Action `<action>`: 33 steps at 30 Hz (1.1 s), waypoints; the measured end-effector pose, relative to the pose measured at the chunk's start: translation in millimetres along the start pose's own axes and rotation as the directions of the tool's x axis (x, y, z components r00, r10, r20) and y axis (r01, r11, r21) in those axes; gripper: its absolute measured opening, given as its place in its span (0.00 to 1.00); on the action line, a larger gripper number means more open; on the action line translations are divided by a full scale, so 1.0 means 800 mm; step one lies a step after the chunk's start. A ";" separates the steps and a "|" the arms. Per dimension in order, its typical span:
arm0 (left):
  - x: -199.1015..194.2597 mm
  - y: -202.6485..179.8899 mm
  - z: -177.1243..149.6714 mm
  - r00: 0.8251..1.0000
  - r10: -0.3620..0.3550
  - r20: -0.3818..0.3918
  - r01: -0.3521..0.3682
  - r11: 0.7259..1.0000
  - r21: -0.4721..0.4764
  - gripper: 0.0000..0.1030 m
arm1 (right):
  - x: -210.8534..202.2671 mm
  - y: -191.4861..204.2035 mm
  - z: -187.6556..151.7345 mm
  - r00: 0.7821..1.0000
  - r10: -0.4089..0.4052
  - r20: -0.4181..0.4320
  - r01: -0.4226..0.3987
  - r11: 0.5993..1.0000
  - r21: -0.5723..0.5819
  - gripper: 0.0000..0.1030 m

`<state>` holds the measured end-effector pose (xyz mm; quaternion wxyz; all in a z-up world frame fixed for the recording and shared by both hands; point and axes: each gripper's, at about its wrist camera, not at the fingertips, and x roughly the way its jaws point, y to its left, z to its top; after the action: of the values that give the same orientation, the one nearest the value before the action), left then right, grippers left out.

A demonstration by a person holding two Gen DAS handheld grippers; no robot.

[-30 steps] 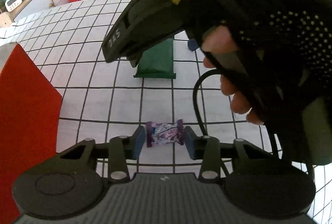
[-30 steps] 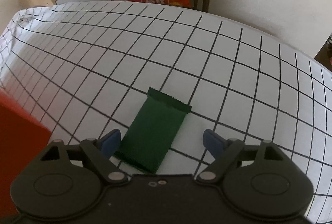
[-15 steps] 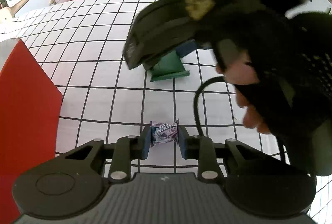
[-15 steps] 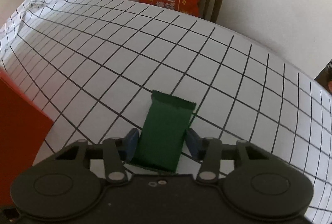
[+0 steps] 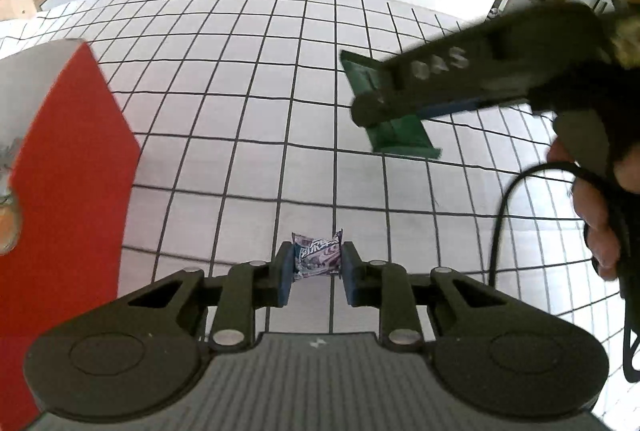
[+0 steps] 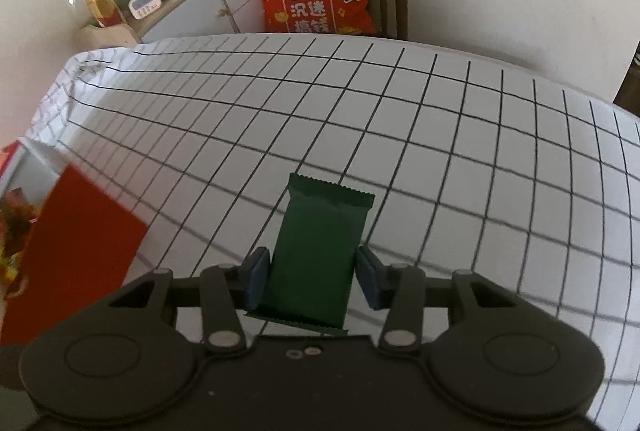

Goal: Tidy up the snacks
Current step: 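Carry the purple candy and green packet into the red box and open both tools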

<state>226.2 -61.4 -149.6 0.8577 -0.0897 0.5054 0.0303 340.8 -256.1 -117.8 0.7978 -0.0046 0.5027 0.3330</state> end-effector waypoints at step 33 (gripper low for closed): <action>-0.224 0.084 -0.068 0.987 -0.018 0.157 0.035 0.994 -0.105 0.24 | -0.174 0.145 -0.055 0.985 0.107 0.132 -0.091 0.988 -0.124 0.44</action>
<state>82.8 1.8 -27.5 0.8887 -0.1399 0.4333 0.0530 205.8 -254.2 10.5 0.8114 -0.0036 0.4253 0.4008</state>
